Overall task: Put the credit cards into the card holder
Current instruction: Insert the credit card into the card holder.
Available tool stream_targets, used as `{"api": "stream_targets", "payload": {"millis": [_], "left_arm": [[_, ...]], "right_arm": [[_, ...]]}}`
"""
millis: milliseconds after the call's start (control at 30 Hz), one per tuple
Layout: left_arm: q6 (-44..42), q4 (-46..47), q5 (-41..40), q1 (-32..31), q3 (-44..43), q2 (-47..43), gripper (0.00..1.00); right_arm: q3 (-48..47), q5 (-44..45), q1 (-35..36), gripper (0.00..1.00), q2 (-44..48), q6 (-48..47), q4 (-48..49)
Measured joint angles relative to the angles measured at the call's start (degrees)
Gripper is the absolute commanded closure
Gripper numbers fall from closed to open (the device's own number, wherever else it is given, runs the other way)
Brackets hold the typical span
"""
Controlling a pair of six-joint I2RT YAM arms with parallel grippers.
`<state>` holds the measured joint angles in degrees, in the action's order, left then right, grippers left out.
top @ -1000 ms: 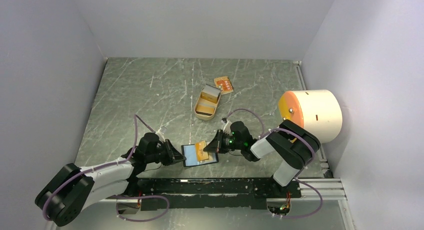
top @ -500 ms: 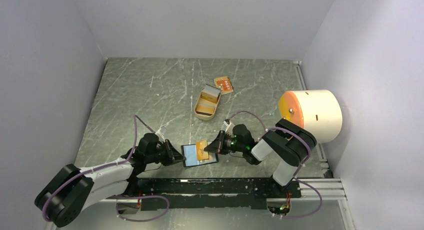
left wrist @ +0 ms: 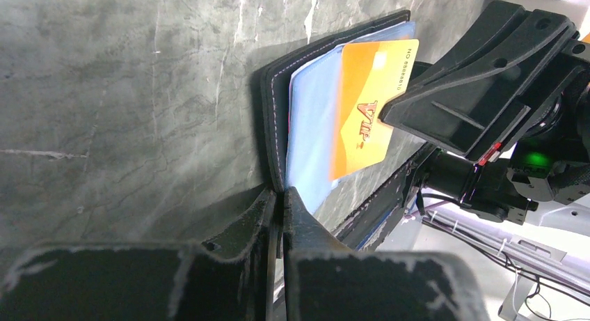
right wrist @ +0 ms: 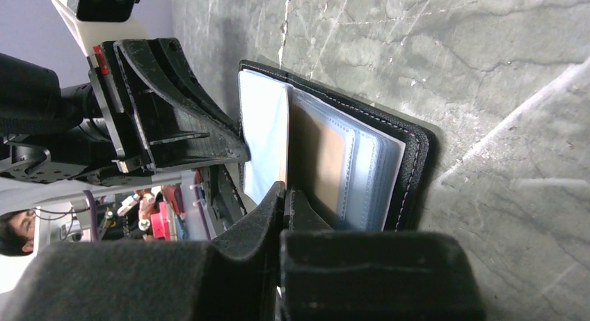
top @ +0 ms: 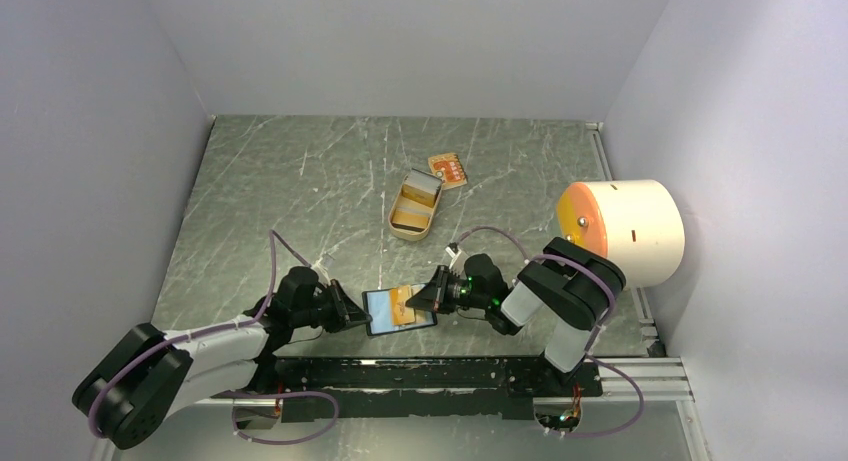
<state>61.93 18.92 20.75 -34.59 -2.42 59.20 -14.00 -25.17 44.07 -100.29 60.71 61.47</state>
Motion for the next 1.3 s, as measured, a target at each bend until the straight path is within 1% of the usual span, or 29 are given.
{"api": "stream_targets", "payload": {"millis": [167, 333, 467, 567, 867, 1300], "left_arm": [[0.0, 0.33, 0.09, 0.0, 0.0, 0.39, 0.91], [0.0, 0.33, 0.11, 0.0, 0.0, 0.39, 0.9], [0.0, 0.33, 0.11, 0.0, 0.0, 0.39, 0.9], [0.0, 0.31, 0.11, 0.0, 0.0, 0.39, 0.9], [0.0, 0.55, 0.15, 0.0, 0.0, 0.42, 0.91], [0.0, 0.55, 0.15, 0.0, 0.0, 0.37, 0.91]], "right_arm": [[0.11, -0.07, 0.2, 1.0, -1.27, 1.03, 1.75], [0.17, -0.79, 0.2, 1.0, -4.66, 3.19, 6.45], [0.15, -0.74, 0.55, 1.0, -5.29, 3.82, 7.37], [-0.26, -0.13, 1.33, 1.0, -4.7, 3.76, 5.92], [-0.48, 3.08, 2.36, 1.0, 0.94, 3.37, -3.08], [-0.9, 6.4, 3.3, 1.0, 5.01, 3.37, -9.9]]}}
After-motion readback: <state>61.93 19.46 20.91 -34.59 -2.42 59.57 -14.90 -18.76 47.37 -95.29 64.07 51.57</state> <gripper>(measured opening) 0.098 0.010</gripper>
